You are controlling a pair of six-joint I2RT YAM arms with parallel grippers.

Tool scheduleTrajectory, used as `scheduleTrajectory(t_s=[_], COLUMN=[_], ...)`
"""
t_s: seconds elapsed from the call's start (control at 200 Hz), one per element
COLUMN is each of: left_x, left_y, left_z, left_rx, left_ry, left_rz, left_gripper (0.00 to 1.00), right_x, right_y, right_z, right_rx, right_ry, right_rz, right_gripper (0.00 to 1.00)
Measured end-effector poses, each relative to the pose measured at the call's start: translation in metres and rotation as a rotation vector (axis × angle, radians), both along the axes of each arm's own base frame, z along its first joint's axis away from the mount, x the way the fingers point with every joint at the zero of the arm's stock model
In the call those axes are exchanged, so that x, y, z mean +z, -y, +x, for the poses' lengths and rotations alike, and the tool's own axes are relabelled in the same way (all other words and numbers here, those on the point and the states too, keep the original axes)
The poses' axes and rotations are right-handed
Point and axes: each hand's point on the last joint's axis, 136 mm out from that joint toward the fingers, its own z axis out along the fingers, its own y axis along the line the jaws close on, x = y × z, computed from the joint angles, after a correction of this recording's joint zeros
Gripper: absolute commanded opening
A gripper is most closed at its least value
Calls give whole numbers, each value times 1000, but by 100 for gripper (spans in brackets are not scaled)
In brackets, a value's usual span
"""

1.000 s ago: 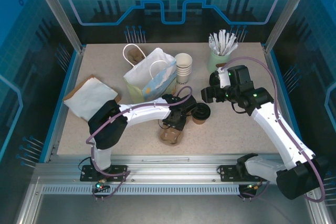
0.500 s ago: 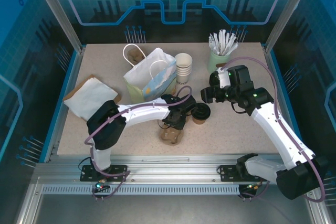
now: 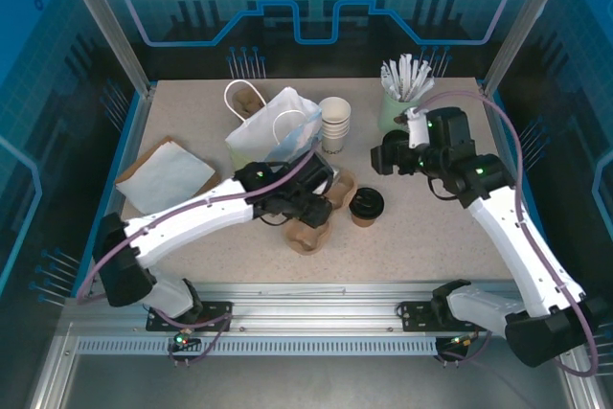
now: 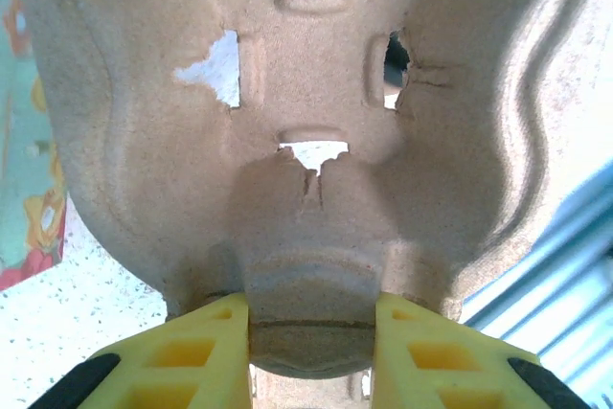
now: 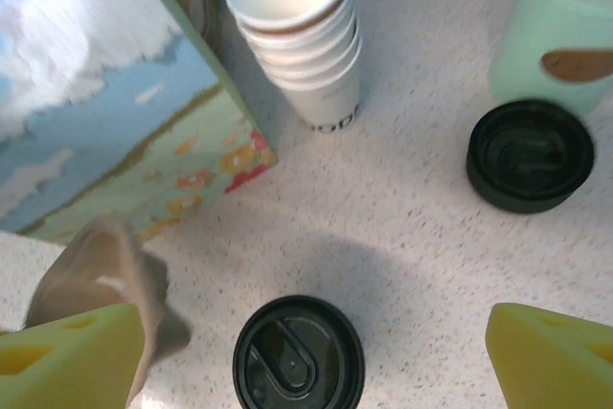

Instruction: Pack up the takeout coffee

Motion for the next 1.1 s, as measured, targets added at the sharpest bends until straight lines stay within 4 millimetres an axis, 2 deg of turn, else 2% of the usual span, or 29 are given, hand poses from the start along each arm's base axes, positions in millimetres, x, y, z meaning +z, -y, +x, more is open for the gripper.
scheduleTrajectory(t_s=[0.15, 0.255, 0.43, 0.495, 0.585, 0.695, 0.795, 0.935, 1.101], left_x=[72, 130, 217, 243, 267, 276, 264, 238, 214], left_y=[2, -11, -62, -81, -105, -132, -147, -149, -143], left_z=[2, 14, 40, 46, 54, 73, 97, 128, 141], left_rx=[-70, -65, 42, 81, 126, 188, 230, 234, 206], left_ry=[112, 227, 424, 489, 564, 614, 603, 542, 493], left_rz=[-103, -171, -243, -256, -253, -213, -159, -118, -82], left_gripper=[29, 29, 29, 29, 27, 25, 25, 25, 24], right_x=[38, 54, 61, 56, 50, 46, 41, 25, 7], right_y=[17, 14, -18, -34, -60, -87, -108, -135, -159], right_z=[3, 2, 12, 18, 28, 46, 70, 97, 119], right_rx=[-74, -59, 60, 108, 175, 227, 258, 295, 333], right_ry=[86, 119, 98, 73, 40, 5, -13, -51, -91], right_rz=[21, 50, 132, 150, 171, 204, 232, 250, 256], right_gripper=[93, 92, 91, 90, 88, 82, 78, 73, 66])
